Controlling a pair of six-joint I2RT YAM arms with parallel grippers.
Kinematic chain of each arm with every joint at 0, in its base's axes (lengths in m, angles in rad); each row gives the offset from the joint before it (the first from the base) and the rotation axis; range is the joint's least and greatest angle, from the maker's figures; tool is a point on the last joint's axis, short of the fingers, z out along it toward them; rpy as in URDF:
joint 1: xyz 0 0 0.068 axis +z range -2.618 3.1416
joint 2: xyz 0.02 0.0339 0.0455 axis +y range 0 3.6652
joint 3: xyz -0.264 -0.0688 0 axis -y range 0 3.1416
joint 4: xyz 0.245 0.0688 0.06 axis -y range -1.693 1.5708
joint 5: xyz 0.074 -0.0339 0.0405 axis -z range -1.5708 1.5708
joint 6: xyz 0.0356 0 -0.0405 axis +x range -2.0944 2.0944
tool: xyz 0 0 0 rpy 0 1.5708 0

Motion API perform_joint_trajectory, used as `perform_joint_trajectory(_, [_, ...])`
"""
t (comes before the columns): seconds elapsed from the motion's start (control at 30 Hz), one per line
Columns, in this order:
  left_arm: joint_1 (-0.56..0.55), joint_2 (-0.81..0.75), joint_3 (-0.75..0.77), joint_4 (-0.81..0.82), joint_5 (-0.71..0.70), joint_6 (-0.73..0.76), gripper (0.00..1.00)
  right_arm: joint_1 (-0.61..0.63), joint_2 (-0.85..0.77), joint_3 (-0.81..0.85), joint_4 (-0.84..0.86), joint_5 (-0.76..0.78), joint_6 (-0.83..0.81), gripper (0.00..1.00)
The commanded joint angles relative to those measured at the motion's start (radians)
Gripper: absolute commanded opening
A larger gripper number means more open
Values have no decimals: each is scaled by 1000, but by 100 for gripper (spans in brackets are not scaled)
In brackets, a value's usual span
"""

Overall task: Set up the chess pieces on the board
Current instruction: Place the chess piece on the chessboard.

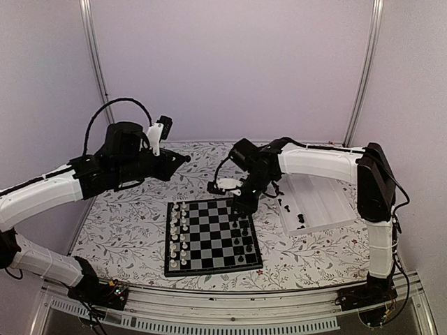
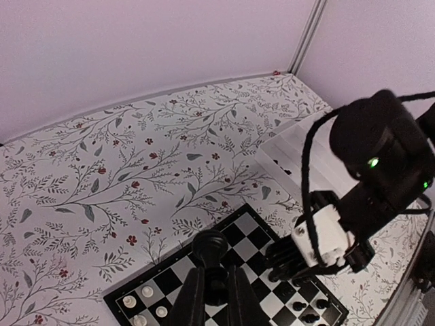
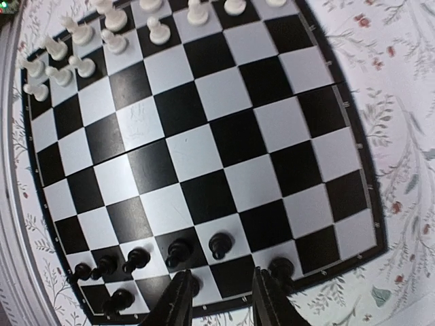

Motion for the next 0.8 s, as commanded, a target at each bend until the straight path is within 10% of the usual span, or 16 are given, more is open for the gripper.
perform_joint_trajectory(0.0, [15, 125, 154, -269, 153, 46, 11, -127, -195, -26, -3, -78, 25, 32])
perform_joint_trajectory(0.37, [-75, 511, 450, -619, 302, 74, 10, -421, -447, -222, 96, -119, 39, 35])
perform_joint_trajectory(0.77, [-165, 833, 712, -867, 227, 101, 9, -437, -514, -353, 140, -134, 35, 35])
